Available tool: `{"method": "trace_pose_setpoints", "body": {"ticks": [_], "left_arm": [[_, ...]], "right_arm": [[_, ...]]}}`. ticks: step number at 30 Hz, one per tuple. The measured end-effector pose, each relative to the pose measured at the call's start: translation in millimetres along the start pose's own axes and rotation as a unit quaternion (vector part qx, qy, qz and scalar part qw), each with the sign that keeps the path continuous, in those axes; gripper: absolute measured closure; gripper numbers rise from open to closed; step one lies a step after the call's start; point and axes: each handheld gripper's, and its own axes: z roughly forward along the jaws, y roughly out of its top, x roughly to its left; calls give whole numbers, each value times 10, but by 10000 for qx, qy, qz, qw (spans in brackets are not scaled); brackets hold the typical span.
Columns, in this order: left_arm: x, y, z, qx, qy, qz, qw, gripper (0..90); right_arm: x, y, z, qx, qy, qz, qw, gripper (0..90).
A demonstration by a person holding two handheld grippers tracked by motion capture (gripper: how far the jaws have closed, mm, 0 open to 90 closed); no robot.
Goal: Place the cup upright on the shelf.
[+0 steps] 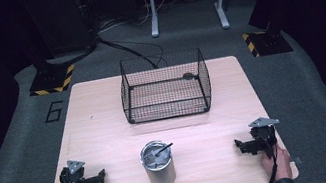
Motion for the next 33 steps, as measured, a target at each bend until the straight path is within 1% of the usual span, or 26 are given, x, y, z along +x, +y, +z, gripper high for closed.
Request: {"method": "trace_pose_setpoints", "body": {"ticks": [5,7,8,11,17,18,20,22,23,26,28,29,31,32,33], "left_arm": [[13,18,14,12,-24,26,10000,0],[-1,20,18,10,-3,-57,10000,0],[4,22,15,36,14,-13,10000,0],[-8,19,19,-1,32,-78,10000,1],[1,21,20,-7,2,-32,10000,0],[5,23,15,26,-29,-12,10000,0],[15,20,14,10,-66,77,9999,0],[16,14,10,-26,-106,118,9999,1],[12,7,5,-52,-141,104,9998,1],[2,-4,-37,-192,-207,168,9995,1],[-15,0,-75,-207,-328,220,9990,1],[-21,7,-98,-156,-373,247,9989,0],[-48,9,-133,-224,-439,264,9984,0],[-61,14,-166,-231,-514,294,9980,0],[-73,12,-178,-302,-522,314,9977,1]], "right_arm": [[0,1,0,-1,0,-3,10000,0],[0,1,0,2,1,-1,10000,0],[0,1,0,0,1,0,10000,0],[0,1,0,0,1,-1,10000,0],[0,0,0,-2,0,-4,10000,0],[0,0,0,0,0,-1,10000,0],[0,0,0,-1,0,-2,10000,0],[0,1,0,0,0,-3,10000,0],[-1,1,0,0,1,-4,10000,0],[0,1,0,1,1,-1,10000,0],[0,1,0,-1,0,-1,10000,0],[0,1,0,-1,0,-3,10000,0],[0,1,0,-3,-1,-3,10000,0],[0,0,0,-2,-1,-6,10000,0],[0,1,0,-2,-1,-6,10000,0]]}}
